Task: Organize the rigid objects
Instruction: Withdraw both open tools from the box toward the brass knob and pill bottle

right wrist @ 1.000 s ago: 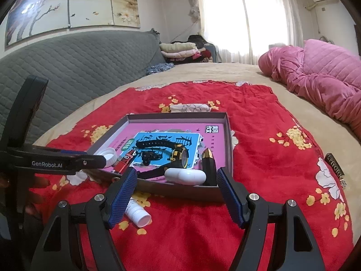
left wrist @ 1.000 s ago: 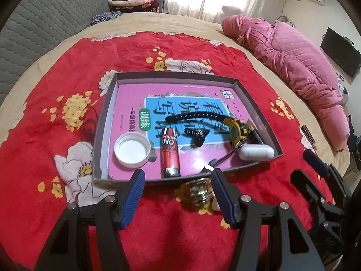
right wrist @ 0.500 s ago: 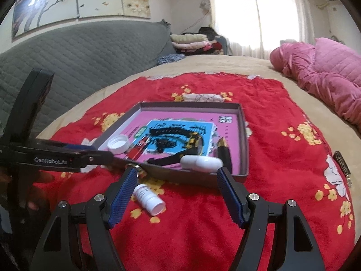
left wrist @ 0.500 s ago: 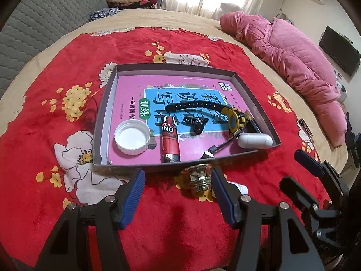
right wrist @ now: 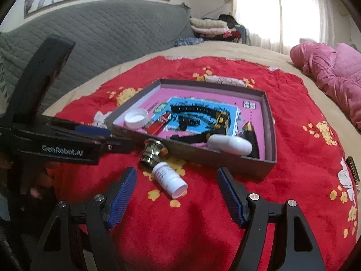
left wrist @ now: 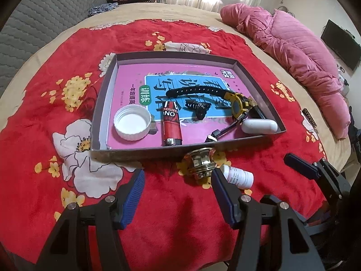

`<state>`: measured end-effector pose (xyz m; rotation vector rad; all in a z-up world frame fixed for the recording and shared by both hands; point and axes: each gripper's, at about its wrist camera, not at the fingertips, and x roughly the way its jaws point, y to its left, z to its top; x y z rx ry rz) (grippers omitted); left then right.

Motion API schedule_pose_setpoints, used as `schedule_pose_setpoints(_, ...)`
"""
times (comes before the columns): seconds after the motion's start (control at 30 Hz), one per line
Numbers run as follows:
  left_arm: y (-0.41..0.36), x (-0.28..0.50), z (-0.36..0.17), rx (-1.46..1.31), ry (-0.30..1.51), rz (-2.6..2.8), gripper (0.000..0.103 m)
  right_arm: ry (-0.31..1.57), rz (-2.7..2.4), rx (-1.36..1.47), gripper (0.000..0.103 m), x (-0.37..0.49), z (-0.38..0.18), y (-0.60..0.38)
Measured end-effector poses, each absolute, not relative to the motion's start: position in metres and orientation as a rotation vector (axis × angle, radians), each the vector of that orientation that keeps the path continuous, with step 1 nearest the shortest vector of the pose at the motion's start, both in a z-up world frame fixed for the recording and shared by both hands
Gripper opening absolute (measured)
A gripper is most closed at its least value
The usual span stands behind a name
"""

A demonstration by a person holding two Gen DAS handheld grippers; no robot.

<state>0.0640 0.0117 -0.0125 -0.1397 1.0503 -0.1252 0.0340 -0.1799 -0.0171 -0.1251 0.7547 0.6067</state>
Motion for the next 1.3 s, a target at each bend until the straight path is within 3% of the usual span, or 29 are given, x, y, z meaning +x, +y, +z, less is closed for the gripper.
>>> schedule_pose_setpoints(1.3, -0.007, 0.066, -0.035, -0.097, 1.117, -0.147, 0.06, 0.813, 0.634, -0.222, 0.075, 0.052, -0.059, -0.16)
